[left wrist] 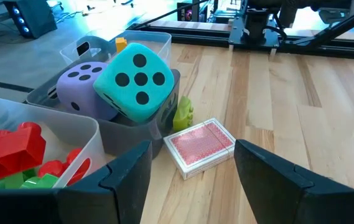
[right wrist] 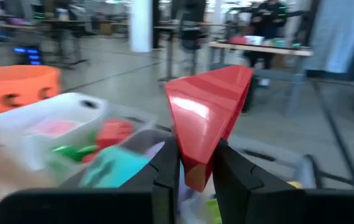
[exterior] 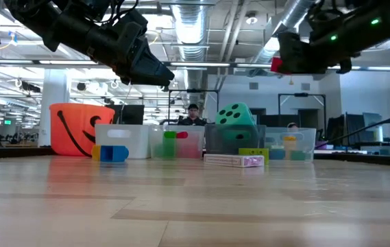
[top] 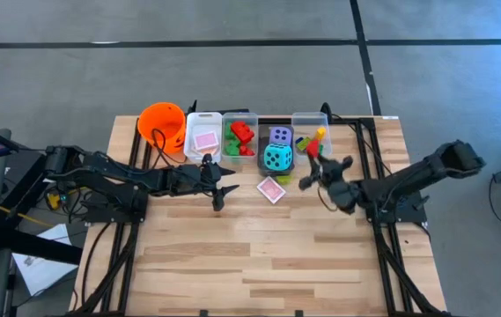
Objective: Pick & Place Toys
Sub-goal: Put the small red game piece into the right transparent bin
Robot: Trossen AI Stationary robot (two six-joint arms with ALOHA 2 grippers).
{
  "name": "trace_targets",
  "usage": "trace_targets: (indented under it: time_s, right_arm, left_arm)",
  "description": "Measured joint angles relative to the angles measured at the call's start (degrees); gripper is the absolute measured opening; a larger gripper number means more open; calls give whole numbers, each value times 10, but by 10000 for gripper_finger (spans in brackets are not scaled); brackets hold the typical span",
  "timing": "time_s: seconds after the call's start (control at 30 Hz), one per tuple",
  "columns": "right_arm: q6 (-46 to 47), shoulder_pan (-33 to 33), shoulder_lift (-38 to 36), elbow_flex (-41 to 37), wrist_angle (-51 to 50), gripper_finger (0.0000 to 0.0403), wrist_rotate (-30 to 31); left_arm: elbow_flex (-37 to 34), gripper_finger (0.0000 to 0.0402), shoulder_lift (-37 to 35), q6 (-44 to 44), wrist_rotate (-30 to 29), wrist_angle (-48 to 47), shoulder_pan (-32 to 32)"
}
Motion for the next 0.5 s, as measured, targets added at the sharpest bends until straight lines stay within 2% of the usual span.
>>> trace_targets:
  time_s: [0.1, 0.27, 0.33, 0.5]
  right_arm:
    - [-26, -48, -7, 0, -3, 62, -15]
    - [-17, -114, 12, 0, -24, 68, -15]
    - [11, -133, 27, 0, -24, 94, -15]
    - [46, -159, 60, 0, -22, 194, -17]
  left_arm:
    - [0, 221, 0, 0, 0, 0, 0]
    - [0, 221, 0, 0, 0, 0, 0]
    - [0, 221, 0, 0, 0, 0, 0]
    - [0, 221, 0, 0, 0, 0, 0]
